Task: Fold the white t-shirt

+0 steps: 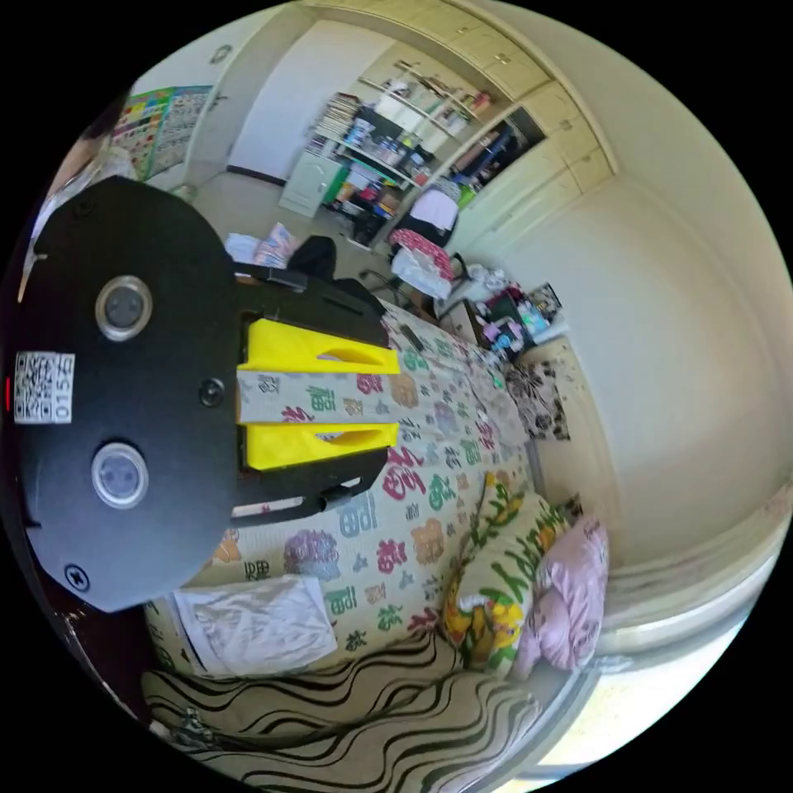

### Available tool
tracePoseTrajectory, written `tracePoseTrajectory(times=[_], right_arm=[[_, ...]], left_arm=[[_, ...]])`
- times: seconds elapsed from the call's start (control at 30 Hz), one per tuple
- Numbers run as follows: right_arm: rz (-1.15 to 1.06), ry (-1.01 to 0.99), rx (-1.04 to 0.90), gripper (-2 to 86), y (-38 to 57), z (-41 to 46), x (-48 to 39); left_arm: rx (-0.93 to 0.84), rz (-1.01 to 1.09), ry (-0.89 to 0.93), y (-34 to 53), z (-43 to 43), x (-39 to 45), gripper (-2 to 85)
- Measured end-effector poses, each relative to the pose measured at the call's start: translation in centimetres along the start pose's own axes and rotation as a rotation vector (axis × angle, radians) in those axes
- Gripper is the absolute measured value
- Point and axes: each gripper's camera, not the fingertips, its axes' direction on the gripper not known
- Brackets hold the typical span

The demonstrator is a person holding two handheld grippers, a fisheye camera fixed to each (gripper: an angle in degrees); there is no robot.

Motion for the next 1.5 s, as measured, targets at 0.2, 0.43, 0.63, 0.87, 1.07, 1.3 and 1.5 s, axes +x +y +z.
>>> tracePoseTrajectory(times=[0.2,0.43,0.63,0.87,1.07,1.3,1.5], right_arm=[[-0.192,-0.044,-0.169,10.4,5.9,12.1,-10.7],[-0.481,-0.139,-0.43,10.2,15.0,27.7,-23.5],[-0.661,-0.294,-0.642,8.5,23.8,37.5,-34.1],[-0.701,-0.425,-0.781,8.9,30.5,41.3,-37.8],[-0.758,-0.472,-0.676,15.7,33.3,36.9,-36.1],[-0.762,-0.339,-0.229,2.7,33.8,20.1,-29.1],[-0.398,-0.536,-0.044,-0.6,33.3,7.2,-16.5]], left_arm=[[0.103,-0.079,-0.392,1.3,-17.9,-5.0,9.2],[0.093,-0.356,-0.778,5.0,-29.8,-12.2,14.0],[-0.171,-0.4,-0.954,6.7,-29.6,-15.1,12.2],[-0.017,-0.307,-0.807,5.6,-32.9,-10.2,1.7],[0.306,-0.063,-0.227,1.3,-39.6,-0.2,1.1],[0.281,0.228,0.163,-5.5,-37.4,11.3,1.4],[0.123,0.106,0.325,-7.2,-31.2,13.4,2.3]])
